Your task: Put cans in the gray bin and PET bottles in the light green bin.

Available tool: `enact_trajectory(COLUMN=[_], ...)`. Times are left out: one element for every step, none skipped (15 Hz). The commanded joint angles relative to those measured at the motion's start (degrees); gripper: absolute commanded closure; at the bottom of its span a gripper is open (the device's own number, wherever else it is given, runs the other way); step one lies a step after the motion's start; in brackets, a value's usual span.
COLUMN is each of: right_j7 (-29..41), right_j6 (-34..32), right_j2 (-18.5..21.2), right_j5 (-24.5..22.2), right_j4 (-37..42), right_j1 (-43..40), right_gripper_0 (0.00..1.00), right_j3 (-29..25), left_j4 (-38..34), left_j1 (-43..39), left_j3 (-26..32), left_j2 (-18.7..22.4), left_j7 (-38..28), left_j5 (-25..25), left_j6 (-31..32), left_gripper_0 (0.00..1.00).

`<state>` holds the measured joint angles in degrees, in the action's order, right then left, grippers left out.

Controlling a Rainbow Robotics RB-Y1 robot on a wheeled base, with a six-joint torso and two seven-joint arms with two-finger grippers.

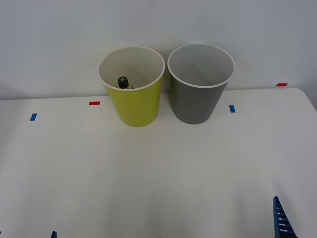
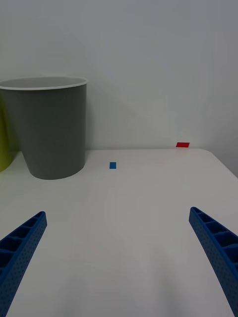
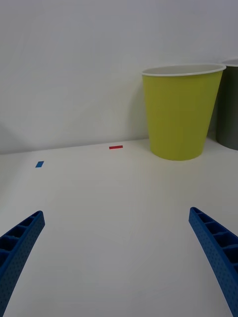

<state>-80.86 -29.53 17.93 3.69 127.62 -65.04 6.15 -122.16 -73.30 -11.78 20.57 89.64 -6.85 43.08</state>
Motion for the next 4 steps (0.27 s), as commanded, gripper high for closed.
enact_trajectory(right_j7=[0.00,0.00,0.00,0.00], right_j6=[0.00,0.00,0.00,0.00], right_j2=[0.00,0.00,0.00,0.00], right_j5=[0.00,0.00,0.00,0.00], right_j4=[0.00,0.00,0.00,0.00], right_j1=[0.00,0.00,0.00,0.00], right_gripper_0=[0.00,0.00,0.00,0.00], right_j3=[0.00,0.00,0.00,0.00], left_j4=[-0.01,-0.01,-0.01,-0.01], left_j1=[0.00,0.00,0.00,0.00], left_j3=[0.00,0.00,0.00,0.00], left_j2=[0.00,0.00,0.00,0.00], left_j7=[0.00,0.00,0.00,0.00], left_j5=[-0.01,-0.01,-0.01,-0.01], left_j6=[-0.02,-0.02,-0.02,-0.02], left_gripper_0=[0.00,0.00,0.00,0.00])
